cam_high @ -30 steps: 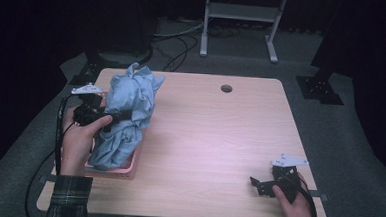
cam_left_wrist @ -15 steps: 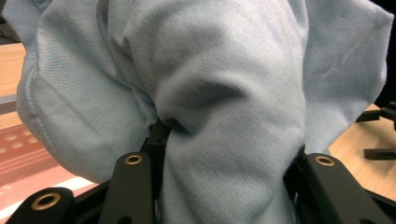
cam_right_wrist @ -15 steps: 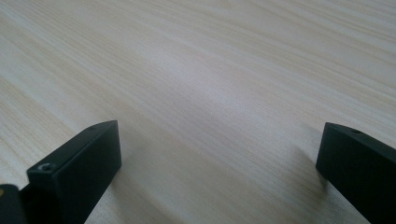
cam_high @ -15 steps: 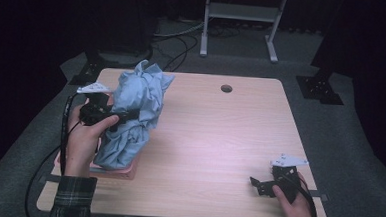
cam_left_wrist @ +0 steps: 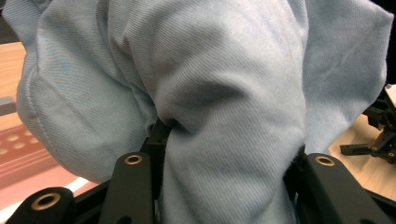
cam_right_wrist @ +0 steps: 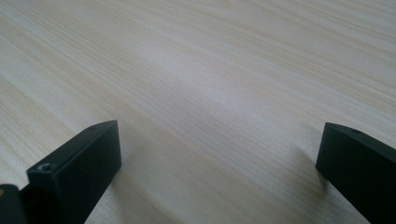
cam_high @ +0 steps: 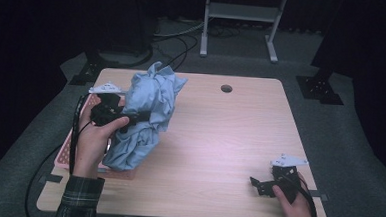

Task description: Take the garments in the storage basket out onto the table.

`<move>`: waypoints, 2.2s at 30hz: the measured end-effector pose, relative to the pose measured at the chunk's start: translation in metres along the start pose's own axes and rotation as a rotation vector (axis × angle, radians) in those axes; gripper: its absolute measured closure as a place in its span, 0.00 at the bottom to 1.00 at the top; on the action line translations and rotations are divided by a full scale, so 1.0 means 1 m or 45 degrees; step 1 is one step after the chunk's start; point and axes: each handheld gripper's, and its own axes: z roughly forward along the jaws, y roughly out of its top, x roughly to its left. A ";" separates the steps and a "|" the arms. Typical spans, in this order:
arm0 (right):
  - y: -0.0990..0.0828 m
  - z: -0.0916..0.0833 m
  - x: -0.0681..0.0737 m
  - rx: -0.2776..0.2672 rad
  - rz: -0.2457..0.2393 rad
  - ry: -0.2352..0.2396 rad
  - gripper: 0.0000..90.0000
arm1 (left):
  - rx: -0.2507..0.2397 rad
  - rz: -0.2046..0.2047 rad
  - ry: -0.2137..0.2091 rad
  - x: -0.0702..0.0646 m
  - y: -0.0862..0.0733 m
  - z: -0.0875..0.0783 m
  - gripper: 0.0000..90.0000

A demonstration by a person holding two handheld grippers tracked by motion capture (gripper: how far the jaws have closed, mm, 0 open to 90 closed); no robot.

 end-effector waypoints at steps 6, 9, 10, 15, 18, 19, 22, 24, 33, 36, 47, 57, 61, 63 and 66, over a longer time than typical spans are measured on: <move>0.000 0.000 0.000 0.000 0.000 0.000 0.00 | 0.006 0.021 -0.031 -0.008 0.004 0.006 0.60; 0.000 0.000 0.000 0.000 0.000 0.000 0.00 | 0.005 0.025 -0.043 -0.011 0.005 0.008 0.60; 0.000 0.000 0.000 0.000 0.001 0.000 0.00 | 0.003 0.024 -0.049 -0.012 0.006 0.009 0.60; 0.000 0.000 0.000 0.000 0.000 0.000 0.00 | -0.001 0.030 -0.062 -0.016 0.009 0.012 0.60; 0.000 0.000 0.000 0.001 0.000 0.000 0.00 | -0.006 0.032 -0.072 -0.019 0.012 0.014 0.60; 0.000 0.000 0.000 0.001 0.000 0.000 0.00 | -0.008 0.036 -0.075 -0.020 0.014 0.014 0.60; 0.000 0.000 0.000 0.000 0.000 0.000 0.00 | -0.012 0.046 -0.089 -0.022 0.018 0.015 0.60; 0.000 0.000 0.000 0.000 0.000 0.000 0.00 | -0.016 0.055 -0.101 -0.025 0.020 0.017 0.60; 0.000 0.000 0.000 0.000 0.000 0.000 0.00 | -0.009 0.088 -0.146 -0.036 0.027 0.024 0.60; 0.000 0.000 0.000 0.000 0.000 0.000 0.00 | -0.010 0.095 -0.155 -0.038 0.030 0.028 0.60; 0.000 0.000 0.000 0.001 0.001 0.001 0.00 | 0.000 0.123 -0.204 -0.050 0.038 0.045 0.60; 0.000 0.000 0.000 0.001 0.001 0.000 0.00 | -0.004 0.143 -0.246 -0.060 0.047 0.060 0.60; 0.000 0.000 0.000 0.001 0.000 0.000 0.00 | -0.006 0.153 -0.273 -0.066 0.048 0.065 0.60; 0.000 0.000 0.000 0.000 0.000 0.000 0.00 | -0.012 0.158 -0.288 -0.069 0.048 0.068 0.60; 0.000 0.000 0.000 0.000 0.000 0.000 0.00 | -0.009 0.169 -0.300 -0.075 0.048 0.072 0.60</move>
